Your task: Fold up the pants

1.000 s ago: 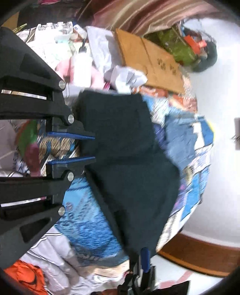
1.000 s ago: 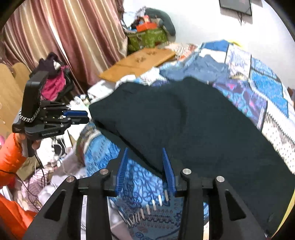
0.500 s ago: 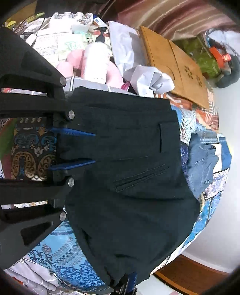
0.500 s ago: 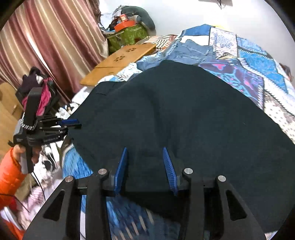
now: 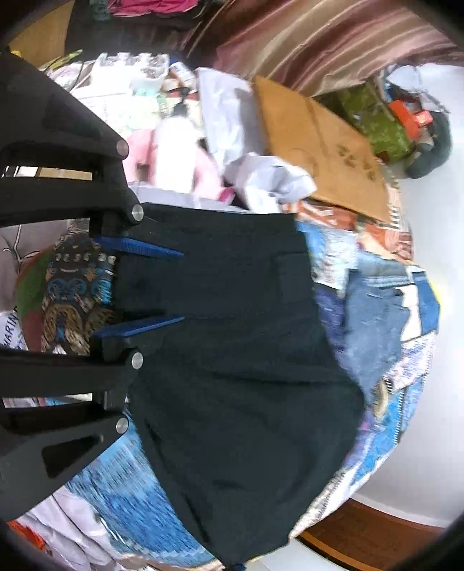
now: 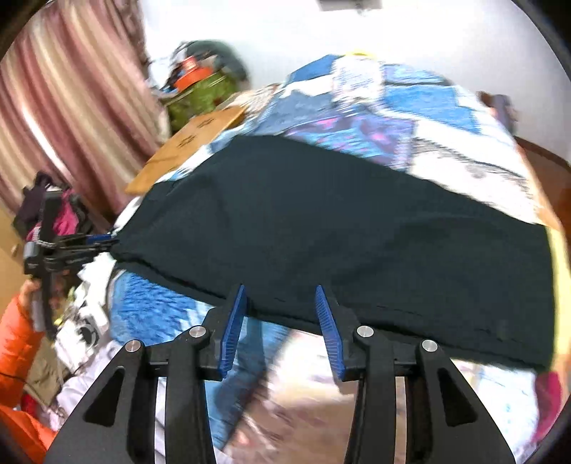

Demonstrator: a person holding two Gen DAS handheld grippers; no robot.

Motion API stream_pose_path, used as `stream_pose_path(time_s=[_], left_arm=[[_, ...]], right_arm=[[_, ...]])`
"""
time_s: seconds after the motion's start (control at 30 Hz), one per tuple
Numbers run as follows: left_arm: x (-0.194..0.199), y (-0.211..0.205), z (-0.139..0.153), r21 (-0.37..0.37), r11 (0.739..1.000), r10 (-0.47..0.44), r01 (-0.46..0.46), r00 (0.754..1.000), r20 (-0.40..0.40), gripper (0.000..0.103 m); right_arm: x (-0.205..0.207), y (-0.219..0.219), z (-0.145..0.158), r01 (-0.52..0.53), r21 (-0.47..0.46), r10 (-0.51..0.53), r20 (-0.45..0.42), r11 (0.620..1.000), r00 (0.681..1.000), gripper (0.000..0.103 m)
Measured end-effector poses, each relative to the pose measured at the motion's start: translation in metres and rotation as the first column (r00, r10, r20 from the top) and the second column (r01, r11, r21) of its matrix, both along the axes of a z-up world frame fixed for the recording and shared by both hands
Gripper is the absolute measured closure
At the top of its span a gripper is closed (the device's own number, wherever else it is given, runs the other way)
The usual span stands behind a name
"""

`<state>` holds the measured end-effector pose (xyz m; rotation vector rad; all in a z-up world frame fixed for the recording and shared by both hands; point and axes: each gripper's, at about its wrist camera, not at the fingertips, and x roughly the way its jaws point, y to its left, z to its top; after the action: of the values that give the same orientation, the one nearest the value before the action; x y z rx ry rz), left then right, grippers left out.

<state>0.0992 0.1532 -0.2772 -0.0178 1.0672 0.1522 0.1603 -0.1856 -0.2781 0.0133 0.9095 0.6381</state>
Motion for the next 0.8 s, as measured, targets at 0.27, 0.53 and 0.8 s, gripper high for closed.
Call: stream_pose_path(time_s=[0.27, 0.53, 0.8], left_arm=[[0.044, -0.067, 0.052, -0.03, 0.992, -0.117, 0.121, 0.988, 0.102, 0.046], [0.092, -0.174, 0.029, -0.076, 0.944, -0.32, 0.321, 0.947, 0.027, 0.043], [0.114, -0.25, -0.015, -0.026, 0.899, -0.438, 0.437, 0.896, -0.075, 0.04]], right_arm=[[-0.008, -0.099, 0.007, 0.272, 0.043, -0.273, 0.024, 0.961, 0.962, 0.048], [-0.02, -0.165, -0.022, 0.479, 0.104, -0.473, -0.078, 0.872, 0.878, 0.038], [-0.012, -0.201, -0.063, 0.589, 0.257, -0.533, -0.257, 0.766, 0.806, 0.038]])
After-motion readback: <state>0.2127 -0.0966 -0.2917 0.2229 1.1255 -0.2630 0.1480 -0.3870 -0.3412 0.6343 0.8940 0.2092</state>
